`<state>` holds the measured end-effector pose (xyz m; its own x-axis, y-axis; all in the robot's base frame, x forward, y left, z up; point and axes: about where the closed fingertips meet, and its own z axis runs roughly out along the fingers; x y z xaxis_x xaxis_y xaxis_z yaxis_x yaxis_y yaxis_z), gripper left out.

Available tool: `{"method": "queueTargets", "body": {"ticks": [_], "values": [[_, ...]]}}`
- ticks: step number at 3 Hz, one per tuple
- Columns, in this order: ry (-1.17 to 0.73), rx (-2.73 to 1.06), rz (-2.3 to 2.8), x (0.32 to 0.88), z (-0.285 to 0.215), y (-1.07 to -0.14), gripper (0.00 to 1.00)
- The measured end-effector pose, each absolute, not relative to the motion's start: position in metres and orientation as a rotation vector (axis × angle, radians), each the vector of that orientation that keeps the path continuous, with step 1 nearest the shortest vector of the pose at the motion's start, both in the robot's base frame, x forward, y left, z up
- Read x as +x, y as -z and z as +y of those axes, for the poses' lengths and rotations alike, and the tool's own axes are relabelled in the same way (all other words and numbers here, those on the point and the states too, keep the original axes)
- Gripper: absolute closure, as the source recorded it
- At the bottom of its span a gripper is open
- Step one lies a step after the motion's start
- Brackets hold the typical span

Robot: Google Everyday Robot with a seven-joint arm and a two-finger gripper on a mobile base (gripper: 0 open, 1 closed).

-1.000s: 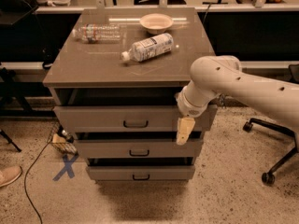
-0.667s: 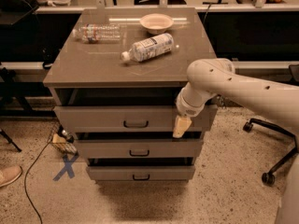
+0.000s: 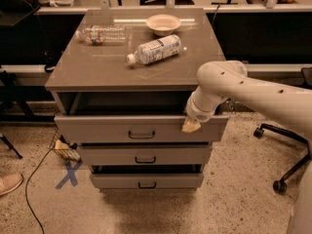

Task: Open top drawer

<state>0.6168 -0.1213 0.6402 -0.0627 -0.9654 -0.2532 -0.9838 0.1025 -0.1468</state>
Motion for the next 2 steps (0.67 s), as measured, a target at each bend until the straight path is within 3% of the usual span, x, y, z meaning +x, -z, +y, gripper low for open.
{"method": "queueTargets", "body": {"ticks": [1, 2], "values": [[-0.092, -1.928, 2.099, 0.617, -0.121, -0.643, 0.96], [-0.118, -1.896, 2.107, 0.586, -0.134, -0.649, 1.00]]}}
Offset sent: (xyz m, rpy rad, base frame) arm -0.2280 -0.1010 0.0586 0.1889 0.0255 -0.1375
